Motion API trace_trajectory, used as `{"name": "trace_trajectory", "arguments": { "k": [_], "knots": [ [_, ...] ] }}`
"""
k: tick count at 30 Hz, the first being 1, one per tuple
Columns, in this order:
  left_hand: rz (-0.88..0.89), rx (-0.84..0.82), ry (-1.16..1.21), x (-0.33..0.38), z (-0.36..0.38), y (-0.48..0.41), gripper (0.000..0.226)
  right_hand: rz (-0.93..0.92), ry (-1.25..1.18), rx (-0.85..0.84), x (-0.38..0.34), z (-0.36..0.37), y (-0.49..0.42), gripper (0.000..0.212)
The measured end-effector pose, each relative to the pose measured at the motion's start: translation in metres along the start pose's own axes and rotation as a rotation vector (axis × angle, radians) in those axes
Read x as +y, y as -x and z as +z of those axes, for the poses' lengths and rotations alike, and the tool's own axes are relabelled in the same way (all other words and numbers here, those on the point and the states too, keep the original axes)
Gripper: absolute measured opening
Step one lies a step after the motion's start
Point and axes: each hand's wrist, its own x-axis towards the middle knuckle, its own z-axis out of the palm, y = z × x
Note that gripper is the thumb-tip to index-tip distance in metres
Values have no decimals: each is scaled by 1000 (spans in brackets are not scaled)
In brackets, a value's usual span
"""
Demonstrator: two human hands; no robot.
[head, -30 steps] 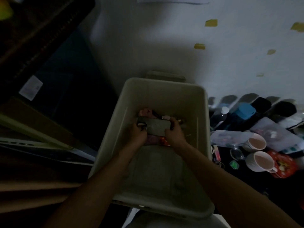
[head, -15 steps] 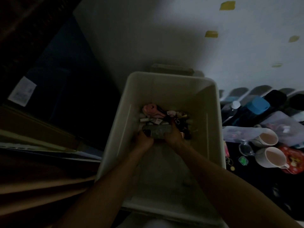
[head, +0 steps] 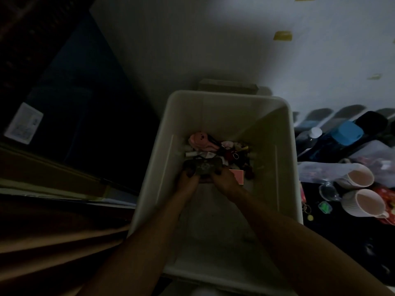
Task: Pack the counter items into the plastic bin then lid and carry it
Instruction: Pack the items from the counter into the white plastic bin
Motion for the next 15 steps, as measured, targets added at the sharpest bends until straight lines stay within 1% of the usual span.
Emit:
{"name": "trace_trajectory", "arguments": {
  "k": [3,4,6,7,9,11,14,15],
  "knots": [
    [-92,-42,214,3,6,-3,39,-21,-5,-1,-2,1,1,39],
    [-148,-62,310,3,7,-4,40,-27,2,10,-5,-1,3,40],
    [-248,-98,541,7,9,-4,35,1,50,8,1,-2,1,40],
    [-265,-108,610,7,9,-3,31,7,85,5,2,-3,2,40],
    [-271,-123,616,7,10,1,26,-24,167,-6,9,-1,0,42],
    [-260,-125,533,3,13,1,30,-68,252,-41,10,-1,2,47],
    [-211,-135,340,-1,17,-8,39,-111,338,-83,10,-2,6,69],
    [-175,-140,290,-3,18,-7,42,-121,356,-88,10,-2,8,72]
  ]
}}
